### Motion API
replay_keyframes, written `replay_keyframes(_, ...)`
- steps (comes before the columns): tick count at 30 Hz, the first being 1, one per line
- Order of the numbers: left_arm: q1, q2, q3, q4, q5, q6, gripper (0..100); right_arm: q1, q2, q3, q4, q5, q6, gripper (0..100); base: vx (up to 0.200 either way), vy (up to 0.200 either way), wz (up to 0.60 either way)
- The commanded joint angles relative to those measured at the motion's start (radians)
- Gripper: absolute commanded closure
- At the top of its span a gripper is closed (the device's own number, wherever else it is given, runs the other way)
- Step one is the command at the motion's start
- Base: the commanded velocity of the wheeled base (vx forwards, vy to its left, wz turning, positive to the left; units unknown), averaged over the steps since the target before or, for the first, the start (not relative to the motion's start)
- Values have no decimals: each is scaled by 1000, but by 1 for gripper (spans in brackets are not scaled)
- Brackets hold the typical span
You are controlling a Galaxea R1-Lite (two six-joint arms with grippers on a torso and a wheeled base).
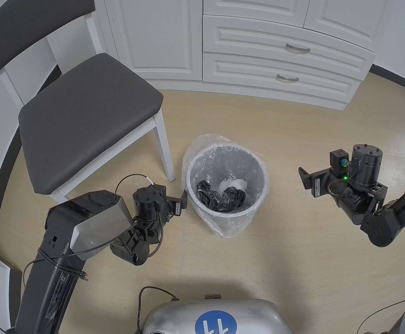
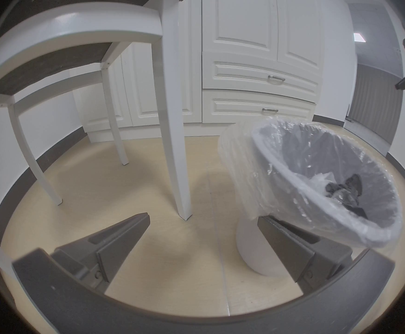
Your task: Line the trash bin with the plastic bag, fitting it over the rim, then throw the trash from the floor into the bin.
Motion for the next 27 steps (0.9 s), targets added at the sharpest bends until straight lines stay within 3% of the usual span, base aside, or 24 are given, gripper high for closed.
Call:
replay_keyframes(1,-1,85,-103,33,0,-15,0,-1,22,-5,0,0,-1,0,0,0,0)
replay_keyframes(8,2,139,-212,154,0,-21,0,-1,34,-5,0,0,-1,0,0,0,0)
replay_keyframes(19,21,125,-185,191,0,-21,0,-1,33,-4,0,0,-1,0,0,0,0)
replay_keyframes(23,24,48,-53,153,10,-16,0,-1,24,1,0,0,-2,0,0,0,0)
replay_keyframes(27,19,-128,230,72,3,-8,0,-1,-4,11,-14,-2,-2,0,0,0,0)
